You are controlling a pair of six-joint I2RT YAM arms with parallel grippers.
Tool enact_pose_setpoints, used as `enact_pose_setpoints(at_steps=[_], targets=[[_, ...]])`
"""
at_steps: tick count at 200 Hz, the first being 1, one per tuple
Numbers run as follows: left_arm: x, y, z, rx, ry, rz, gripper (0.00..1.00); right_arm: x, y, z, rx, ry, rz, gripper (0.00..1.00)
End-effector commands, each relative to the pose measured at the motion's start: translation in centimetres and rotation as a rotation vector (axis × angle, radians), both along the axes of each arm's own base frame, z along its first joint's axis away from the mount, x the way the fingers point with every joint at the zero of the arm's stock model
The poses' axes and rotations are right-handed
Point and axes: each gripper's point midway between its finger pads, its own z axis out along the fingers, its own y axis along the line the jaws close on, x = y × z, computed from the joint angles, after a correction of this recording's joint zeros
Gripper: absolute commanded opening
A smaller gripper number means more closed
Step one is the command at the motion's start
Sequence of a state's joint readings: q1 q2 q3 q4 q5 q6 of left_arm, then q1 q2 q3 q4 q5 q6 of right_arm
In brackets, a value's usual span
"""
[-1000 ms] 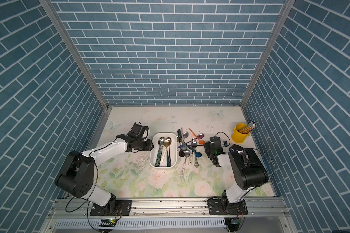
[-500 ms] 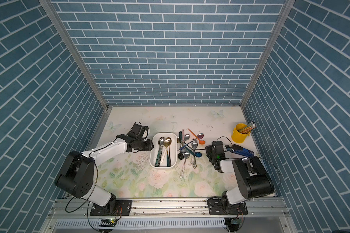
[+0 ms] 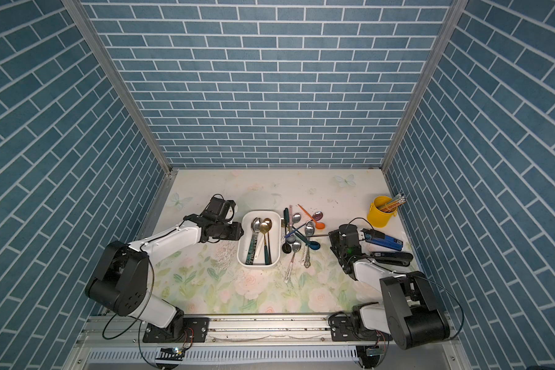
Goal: Put the spoon into the storage box
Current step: Pick up the spoon from the center of the board, then place the spoon in the storage box.
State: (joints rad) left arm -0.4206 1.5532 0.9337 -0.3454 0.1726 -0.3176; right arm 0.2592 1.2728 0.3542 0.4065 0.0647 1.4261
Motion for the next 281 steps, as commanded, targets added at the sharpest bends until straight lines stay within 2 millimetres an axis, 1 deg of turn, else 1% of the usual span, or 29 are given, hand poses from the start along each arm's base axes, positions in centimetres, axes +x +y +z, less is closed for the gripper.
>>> enact_pose_setpoints(at_steps=[1,25,71,77,81,90,115,123,132,163,186,205,218,232,255,281], targets=[[-0.3,0.8,-0.1,0.042,-0.004,-0.005,0.46,0.4,-0.9,1.6,-0.103,-0.022,0.013,0.01],[-0.2,0.9,0.0,0.051,-0.009,-0.007,0.46,1.1,-0.4,3.1,-0.156,-0.042,0.078,0.01],[-0.1,1.1,-0.1,0.049,-0.005,-0.006,0.46,2.3,2.4,4.4,-0.178,-0.065,0.272,0.00],[-0.1,1.2,-0.2,0.049,-0.006,-0.004,0.46,2.6,2.6,4.7,-0.194,-0.079,0.288,0.00],[-0.1,1.1,-0.2,0.049,-0.006,-0.005,0.46,2.6,3.2,4.9,-0.189,-0.086,0.326,0.00],[0.0,1.2,-0.2,0.048,-0.005,-0.002,0.46,3.0,3.8,5.4,-0.204,-0.094,0.370,0.00],[0.2,1.3,-0.4,0.035,0.003,0.003,0.46,3.4,4.0,6.0,-0.255,-0.097,0.415,0.00],[0.2,1.4,-0.5,0.032,0.006,0.005,0.46,3.5,4.3,6.2,-0.262,-0.106,0.437,0.00],[0.3,1.4,-0.4,0.026,0.004,0.007,0.46,3.8,5.1,6.6,-0.264,-0.129,0.484,0.00],[0.3,1.4,-0.7,0.020,0.014,0.005,0.46,4.6,8.8,7.3,-0.233,-0.190,0.691,0.00],[0.3,1.2,-0.7,0.011,0.018,0.003,0.46,4.9,11.8,7.8,-0.248,-0.213,0.838,0.00],[0.0,1.0,-0.8,-0.005,0.028,0.005,0.46,4.8,14.7,8.2,-0.262,-0.241,0.948,0.00],[-0.2,0.9,-0.9,-0.020,0.035,0.011,0.46,4.6,17.0,8.8,-0.256,-0.273,1.027,0.00],[-0.4,0.9,-1.1,-0.029,0.042,0.019,0.46,4.1,19.2,8.6,-0.262,-0.271,1.098,0.00],[-0.9,0.5,-1.3,-0.054,0.054,0.025,0.46,3.2,22.7,7.6,-0.262,-0.242,1.199,0.00],[-1.4,0.2,-1.5,-0.052,0.059,0.025,0.46,1.8,25.4,6.2,-0.253,-0.191,1.263,0.00]])
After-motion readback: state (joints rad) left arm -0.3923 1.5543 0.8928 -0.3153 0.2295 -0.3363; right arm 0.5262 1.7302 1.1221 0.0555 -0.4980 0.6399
